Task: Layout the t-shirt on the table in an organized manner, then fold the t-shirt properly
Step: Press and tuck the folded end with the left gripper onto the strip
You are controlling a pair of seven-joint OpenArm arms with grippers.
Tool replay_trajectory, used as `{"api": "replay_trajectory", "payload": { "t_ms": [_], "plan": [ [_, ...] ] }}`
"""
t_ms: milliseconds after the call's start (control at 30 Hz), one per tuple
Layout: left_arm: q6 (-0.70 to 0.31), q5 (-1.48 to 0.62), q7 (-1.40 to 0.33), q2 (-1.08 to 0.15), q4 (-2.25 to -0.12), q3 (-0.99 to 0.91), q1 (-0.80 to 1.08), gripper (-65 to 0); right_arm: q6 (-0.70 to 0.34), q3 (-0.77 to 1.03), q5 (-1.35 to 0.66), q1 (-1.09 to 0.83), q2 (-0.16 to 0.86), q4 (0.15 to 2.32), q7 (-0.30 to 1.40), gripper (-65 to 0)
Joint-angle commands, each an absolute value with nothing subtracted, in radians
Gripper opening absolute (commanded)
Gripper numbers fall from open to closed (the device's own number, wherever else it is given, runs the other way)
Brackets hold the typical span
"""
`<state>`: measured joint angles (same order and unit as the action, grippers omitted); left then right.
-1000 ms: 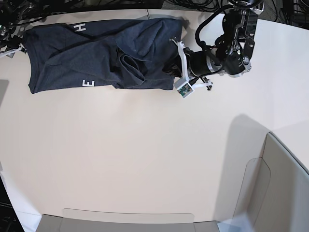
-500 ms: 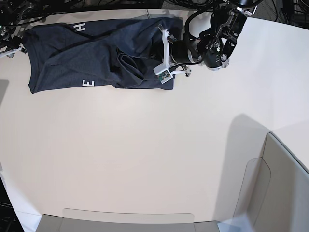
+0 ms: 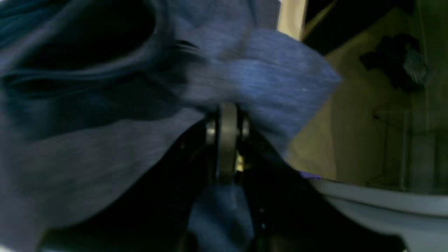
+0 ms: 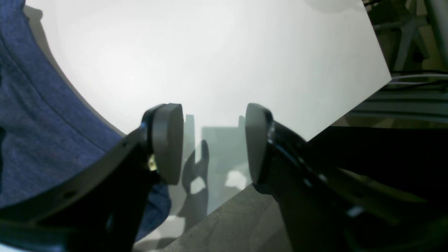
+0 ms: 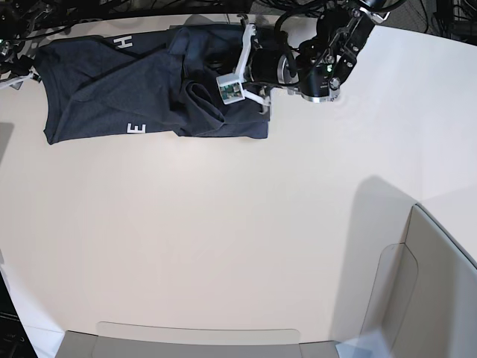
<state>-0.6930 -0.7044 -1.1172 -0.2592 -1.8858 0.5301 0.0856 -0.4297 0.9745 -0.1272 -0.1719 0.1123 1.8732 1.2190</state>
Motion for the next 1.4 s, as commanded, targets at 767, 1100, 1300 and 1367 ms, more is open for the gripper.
{"api": "replay_trajectory", "payload": {
  "t_ms": [767,1100,1300,1367],
  "plan": [
    [-0.568,-0.717,-1.107,-0.085,-1.773,0.309,0.035,-64.6,-0.435,0.978,-0.124,-0.176,0.13,1.89,1.207,-36.2],
    [-0.57,-0.719,-1.101,-0.012,-1.615,0.403,-0.081,-64.6,-0.435,0.978,-0.124,-0.177,0.13,1.891,1.207,-36.2],
    [-0.568,-0.719,-1.102,0.019,-1.612,0.503,-0.107,-64.6,-0.435,0.978,-0.124,-0.177,0.13,1.891,1.207,-36.2],
    [-0.568,-0.719,-1.101,0.03,-1.612,0.516,-0.107,-64.6,-0.435,0.978,-0.124,-0.177,0.13,1.891,1.207,-36.2]
  ]
}}
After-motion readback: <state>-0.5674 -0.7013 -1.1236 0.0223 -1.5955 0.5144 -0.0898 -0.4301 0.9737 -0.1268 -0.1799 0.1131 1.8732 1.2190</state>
